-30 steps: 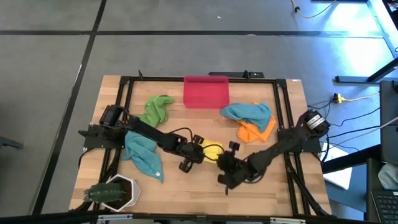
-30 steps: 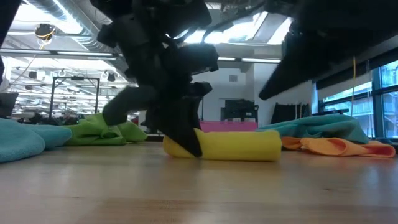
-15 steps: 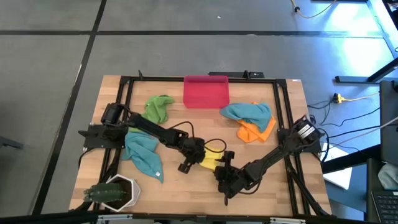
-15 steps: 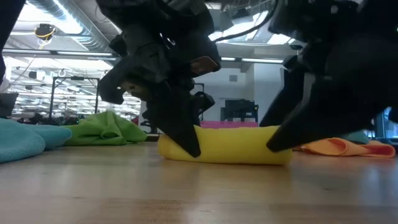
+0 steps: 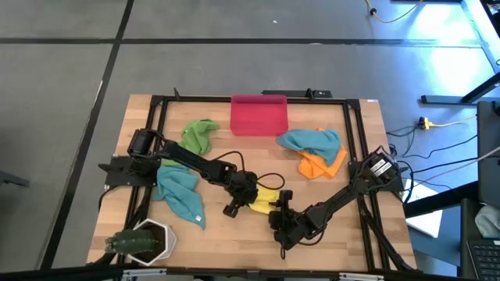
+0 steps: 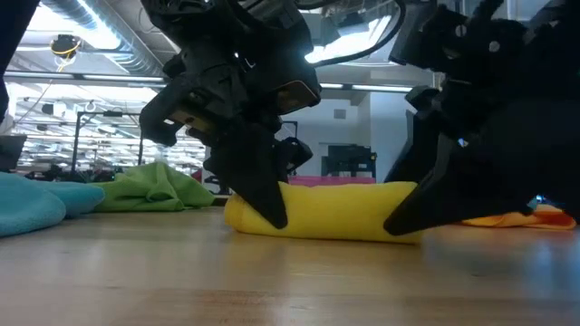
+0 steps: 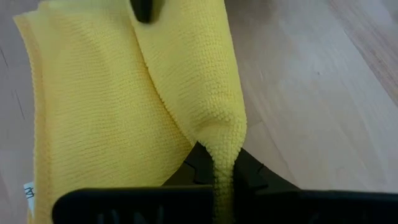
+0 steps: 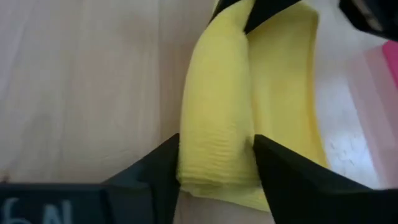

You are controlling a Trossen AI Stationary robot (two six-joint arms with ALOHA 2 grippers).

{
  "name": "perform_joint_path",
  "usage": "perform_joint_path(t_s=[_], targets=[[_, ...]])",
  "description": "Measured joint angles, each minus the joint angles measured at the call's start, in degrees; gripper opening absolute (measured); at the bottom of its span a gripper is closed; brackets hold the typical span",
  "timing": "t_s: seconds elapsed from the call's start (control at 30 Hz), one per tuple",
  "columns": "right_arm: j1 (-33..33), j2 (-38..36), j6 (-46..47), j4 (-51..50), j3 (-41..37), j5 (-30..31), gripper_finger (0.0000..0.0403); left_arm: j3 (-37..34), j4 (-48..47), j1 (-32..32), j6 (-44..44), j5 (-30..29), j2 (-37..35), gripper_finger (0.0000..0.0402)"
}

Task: Roll microfiber towels into tight, uniform cylinder then place into a basket
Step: Roll the yellow microfiber cloth

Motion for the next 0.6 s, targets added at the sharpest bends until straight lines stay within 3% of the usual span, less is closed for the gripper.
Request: perform_joint_path(t_s=[0.2,0.37,0.6], targets=[[0.0,0.93,1.61,0.67,0.01,-0.96,0.0113,0.0,0.05,0.0,-0.48,-0.07,0.0,0.0006],[0.0,0.91,4.14,0.72,0.01,-2.1,0.0029,0.0,0.24,-0.05,-0.7,-1.02,-0.22,0.0046],[-0.17,0.9,8.38,0.93,0.12,-4.07,0.0022,-0.25,-2.74,-0.93,0.41,-8.93,-3.35,0.0108]])
